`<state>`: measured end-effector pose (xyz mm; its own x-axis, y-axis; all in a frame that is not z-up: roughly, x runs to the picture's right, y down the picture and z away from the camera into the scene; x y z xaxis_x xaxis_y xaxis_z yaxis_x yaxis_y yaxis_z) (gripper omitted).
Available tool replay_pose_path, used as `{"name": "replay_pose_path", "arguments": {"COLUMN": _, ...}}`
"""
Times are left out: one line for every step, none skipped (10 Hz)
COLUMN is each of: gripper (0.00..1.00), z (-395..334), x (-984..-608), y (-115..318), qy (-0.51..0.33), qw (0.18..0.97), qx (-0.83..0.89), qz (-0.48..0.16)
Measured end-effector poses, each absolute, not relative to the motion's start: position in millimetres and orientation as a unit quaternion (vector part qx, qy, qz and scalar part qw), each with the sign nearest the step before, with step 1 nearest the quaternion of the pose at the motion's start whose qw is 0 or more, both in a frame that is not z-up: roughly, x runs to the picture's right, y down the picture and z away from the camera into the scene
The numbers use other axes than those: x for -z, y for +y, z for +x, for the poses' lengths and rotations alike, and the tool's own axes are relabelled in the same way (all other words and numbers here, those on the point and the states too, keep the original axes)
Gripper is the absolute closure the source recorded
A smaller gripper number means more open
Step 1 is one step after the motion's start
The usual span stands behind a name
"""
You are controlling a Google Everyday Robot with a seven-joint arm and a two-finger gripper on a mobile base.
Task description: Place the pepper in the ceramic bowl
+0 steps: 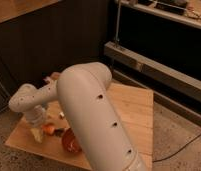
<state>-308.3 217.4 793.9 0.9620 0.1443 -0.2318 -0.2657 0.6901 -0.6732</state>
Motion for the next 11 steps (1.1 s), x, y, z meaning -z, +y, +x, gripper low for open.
{"name": "replay_pose_path", "arguments": {"gripper": 0.2, "z": -307, "x": -796, "y": 219, "qy": 0.082, "qw": 0.915, "qx": -0.112, "qz": -0.379}}
{"name": "replay_pose_path", "arguments": {"gripper": 0.2, "z": -305, "x": -799, "y": 221, "qy": 0.084, "qw": 0.913, "qx": -0.114, "qz": -0.382}}
{"name": "replay_pose_path", "arguments": {"gripper": 0.2, "z": -303, "x": -801, "y": 222, "qy": 0.087, "qw": 0.912, "qx": -0.115, "qz": -0.383}}
{"name": "replay_pose_path", "arguments": {"gripper": 0.2, "z": -301, "x": -803, "y": 223, "qy": 0.09, "qw": 0.911, "qx": -0.117, "qz": -0.385}}
{"name": "replay_pose_path", "arguments": {"gripper": 0.22, "z": -298, "x": -805, "y": 225, "qy": 0.094, "qw": 0.909, "qx": -0.12, "qz": -0.387}}
{"name": "replay_pose_path", "arguments": {"gripper": 0.27, "z": -297, "x": -806, "y": 226, "qy": 0.096, "qw": 0.908, "qx": -0.121, "qz": -0.389}}
{"name": "replay_pose_path", "arguments": {"gripper": 0.38, "z": -297, "x": -808, "y": 226, "qy": 0.097, "qw": 0.908, "qx": -0.122, "qz": -0.39}}
{"name": "replay_pose_path", "arguments": {"gripper": 0.5, "z": -299, "x": -808, "y": 225, "qy": 0.096, "qw": 0.908, "qx": -0.121, "qz": -0.389}}
{"name": "replay_pose_path", "arguments": {"gripper": 0.61, "z": -302, "x": -808, "y": 224, "qy": 0.093, "qw": 0.909, "qx": -0.118, "qz": -0.388}}
{"name": "replay_pose_path", "arguments": {"gripper": 0.71, "z": -305, "x": -806, "y": 222, "qy": 0.089, "qw": 0.911, "qx": -0.114, "qz": -0.386}}
{"name": "replay_pose_path", "arguments": {"gripper": 0.79, "z": -306, "x": -806, "y": 221, "qy": 0.088, "qw": 0.912, "qx": -0.11, "qz": -0.384}}
